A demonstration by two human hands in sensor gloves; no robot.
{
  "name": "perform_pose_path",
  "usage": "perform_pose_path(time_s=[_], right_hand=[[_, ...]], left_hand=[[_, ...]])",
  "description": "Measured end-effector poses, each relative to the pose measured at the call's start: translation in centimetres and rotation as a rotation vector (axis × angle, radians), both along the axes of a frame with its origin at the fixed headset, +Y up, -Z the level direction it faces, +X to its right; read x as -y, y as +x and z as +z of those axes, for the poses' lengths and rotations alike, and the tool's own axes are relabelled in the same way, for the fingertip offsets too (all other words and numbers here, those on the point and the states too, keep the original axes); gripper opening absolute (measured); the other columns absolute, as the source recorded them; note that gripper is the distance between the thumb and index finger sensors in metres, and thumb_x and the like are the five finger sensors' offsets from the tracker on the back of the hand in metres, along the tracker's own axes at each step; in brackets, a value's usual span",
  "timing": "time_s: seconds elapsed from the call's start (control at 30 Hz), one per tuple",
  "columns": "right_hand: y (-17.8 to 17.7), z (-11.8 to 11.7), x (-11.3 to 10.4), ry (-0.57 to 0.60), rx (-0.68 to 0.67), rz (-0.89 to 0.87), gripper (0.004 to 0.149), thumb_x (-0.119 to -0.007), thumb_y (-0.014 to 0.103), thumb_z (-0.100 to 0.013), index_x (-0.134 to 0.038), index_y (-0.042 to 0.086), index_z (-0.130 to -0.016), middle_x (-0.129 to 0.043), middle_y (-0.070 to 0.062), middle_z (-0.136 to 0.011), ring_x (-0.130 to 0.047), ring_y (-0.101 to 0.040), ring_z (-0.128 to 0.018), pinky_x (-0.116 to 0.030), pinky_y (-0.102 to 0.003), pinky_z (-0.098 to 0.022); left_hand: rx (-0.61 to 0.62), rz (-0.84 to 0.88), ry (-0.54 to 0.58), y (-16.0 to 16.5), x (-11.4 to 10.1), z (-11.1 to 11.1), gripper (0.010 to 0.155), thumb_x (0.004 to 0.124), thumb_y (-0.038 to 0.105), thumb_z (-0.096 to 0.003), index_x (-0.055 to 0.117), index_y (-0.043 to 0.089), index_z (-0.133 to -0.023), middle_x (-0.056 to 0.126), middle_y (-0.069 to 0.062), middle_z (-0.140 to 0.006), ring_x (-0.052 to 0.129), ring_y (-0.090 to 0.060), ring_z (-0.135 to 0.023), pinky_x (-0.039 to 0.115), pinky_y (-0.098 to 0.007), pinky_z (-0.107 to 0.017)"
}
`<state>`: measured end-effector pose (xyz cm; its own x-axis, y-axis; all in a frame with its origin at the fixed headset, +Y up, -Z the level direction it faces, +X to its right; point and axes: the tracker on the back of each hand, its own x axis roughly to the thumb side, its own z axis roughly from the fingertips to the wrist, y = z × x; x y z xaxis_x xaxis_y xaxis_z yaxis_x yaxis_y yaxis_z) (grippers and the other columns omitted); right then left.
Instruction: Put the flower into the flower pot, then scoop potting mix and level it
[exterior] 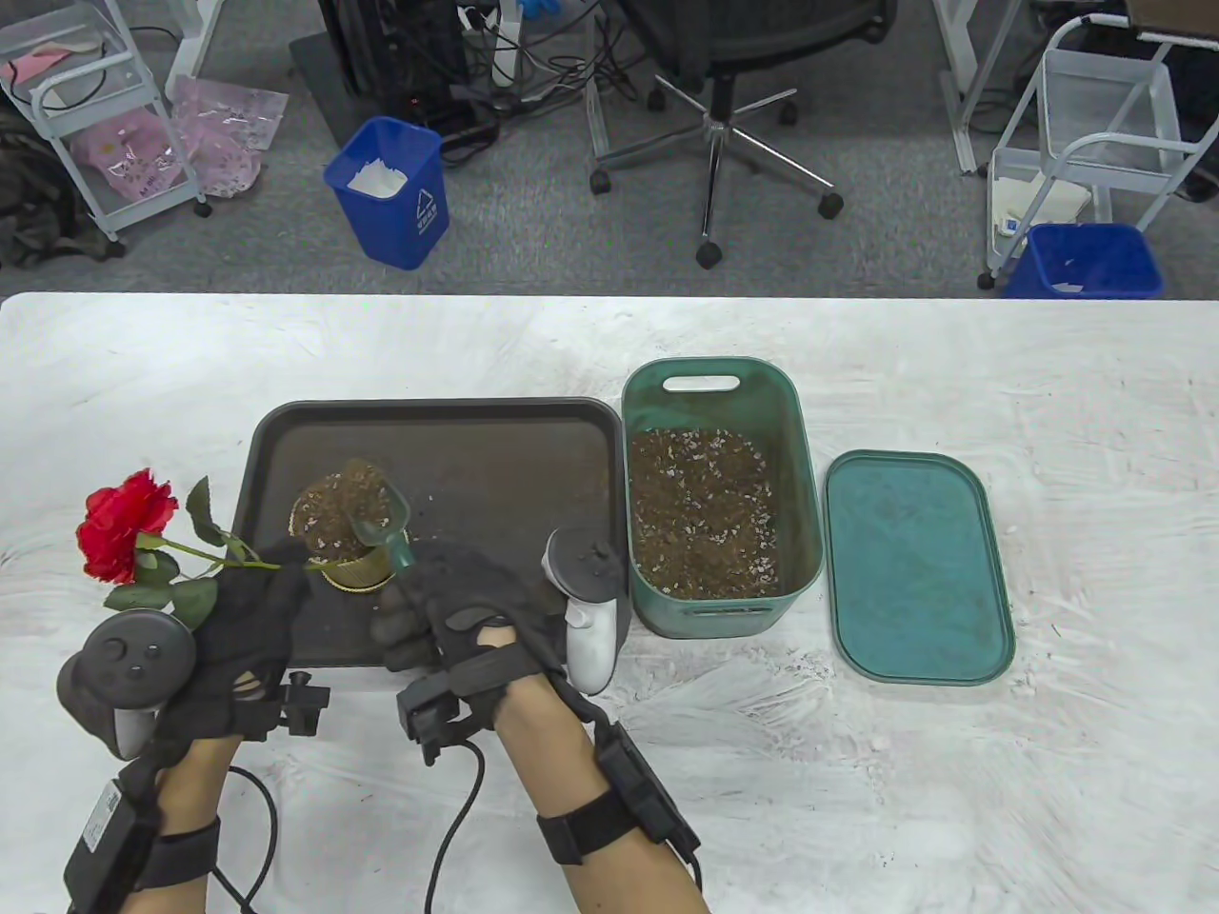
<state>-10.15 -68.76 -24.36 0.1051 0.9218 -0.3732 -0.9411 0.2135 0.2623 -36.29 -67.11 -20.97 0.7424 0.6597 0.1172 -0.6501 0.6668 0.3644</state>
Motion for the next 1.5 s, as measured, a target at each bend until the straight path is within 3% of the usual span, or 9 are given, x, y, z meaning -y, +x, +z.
perform_pose_path(time_s=[0.53, 0.97, 1.4, 1.5], right_hand=[[-2.3, 0.2, -0.1, 0.397, 0.053, 0.487, 0.057, -0.082, 0.028, -0.04, -0.07, 0.001, -0.088, -0.092, -0.024, -0.07, -0.109, -0.027, -0.031, -0.099, -0.041, -0.016], [-3.5, 1.5, -0.9, 0.668, 0.149, 0.762, 0.056, -0.084, 0.027, -0.038, -0.073, 0.003, -0.087, -0.094, -0.022, -0.069, -0.108, -0.028, -0.032, -0.098, -0.043, -0.017], [-3.6, 2.0, -0.3, 0.966, 0.287, 1.011, 0.056, -0.088, 0.025, -0.036, -0.075, 0.008, -0.088, -0.095, -0.018, -0.072, -0.108, -0.028, -0.036, -0.099, -0.044, -0.021], [-3.4, 1.8, 0.0, 0.971, 0.298, 1.01, 0.056, -0.087, 0.025, -0.036, -0.074, 0.008, -0.088, -0.094, -0.018, -0.072, -0.108, -0.028, -0.036, -0.099, -0.043, -0.021]], left_hand=[[0.003, 0.005, 0.0, 0.0, 0.0, 0.0, 0.047, 0.082, 0.041, -0.0386, 0.094, 0.016, -0.076, 0.105, -0.002, -0.055, 0.109, -0.025, -0.034, 0.092, -0.042, -0.035], [0.002, 0.011, -0.001, 0.0, 0.0, 0.0, 0.047, 0.082, 0.041, -0.0386, 0.094, 0.016, -0.076, 0.105, -0.002, -0.055, 0.109, -0.026, -0.034, 0.092, -0.042, -0.035], [0.004, 0.024, -0.003, -0.1, 0.1, 0.0, 0.047, 0.081, 0.041, -0.0386, 0.094, 0.016, -0.076, 0.105, -0.002, -0.055, 0.109, -0.025, -0.034, 0.092, -0.042, -0.035], [0.006, 0.027, -0.003, -0.1, 0.1, 0.0, 0.047, 0.081, 0.041, -0.0386, 0.094, 0.016, -0.076, 0.105, -0.002, -0.055, 0.109, -0.025, -0.034, 0.092, -0.042, -0.035]])
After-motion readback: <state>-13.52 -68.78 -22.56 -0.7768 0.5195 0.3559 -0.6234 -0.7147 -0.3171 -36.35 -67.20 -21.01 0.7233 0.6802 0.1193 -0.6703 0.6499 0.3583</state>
